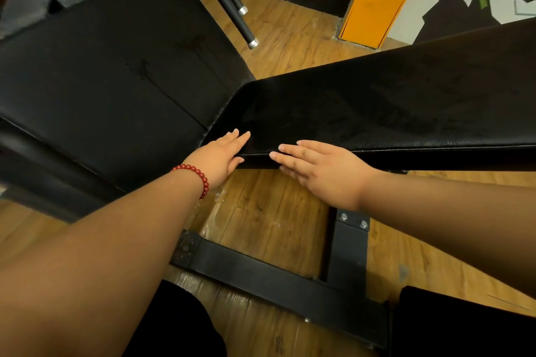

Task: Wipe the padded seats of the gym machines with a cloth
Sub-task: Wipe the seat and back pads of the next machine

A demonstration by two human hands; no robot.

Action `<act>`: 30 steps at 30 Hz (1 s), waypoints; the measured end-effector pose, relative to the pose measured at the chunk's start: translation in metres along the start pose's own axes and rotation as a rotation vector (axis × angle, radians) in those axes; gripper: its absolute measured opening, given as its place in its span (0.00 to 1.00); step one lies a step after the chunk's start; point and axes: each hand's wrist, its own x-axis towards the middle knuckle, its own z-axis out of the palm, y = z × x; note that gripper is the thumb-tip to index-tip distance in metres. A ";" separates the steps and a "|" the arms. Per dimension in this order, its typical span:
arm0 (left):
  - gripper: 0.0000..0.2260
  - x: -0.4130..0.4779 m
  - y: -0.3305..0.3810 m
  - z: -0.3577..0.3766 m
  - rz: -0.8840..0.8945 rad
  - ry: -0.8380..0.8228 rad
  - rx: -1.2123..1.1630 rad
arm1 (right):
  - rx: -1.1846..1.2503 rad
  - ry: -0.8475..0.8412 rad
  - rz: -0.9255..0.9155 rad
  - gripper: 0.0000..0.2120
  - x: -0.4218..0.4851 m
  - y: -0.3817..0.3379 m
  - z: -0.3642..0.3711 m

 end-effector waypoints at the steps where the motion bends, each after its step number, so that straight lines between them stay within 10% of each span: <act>1: 0.27 0.001 -0.001 0.001 0.004 0.006 0.005 | 0.014 -0.009 0.003 0.25 0.007 -0.002 -0.002; 30: 0.25 0.001 -0.033 0.003 -0.058 0.030 -0.099 | 0.057 -0.049 0.005 0.25 0.058 -0.018 -0.012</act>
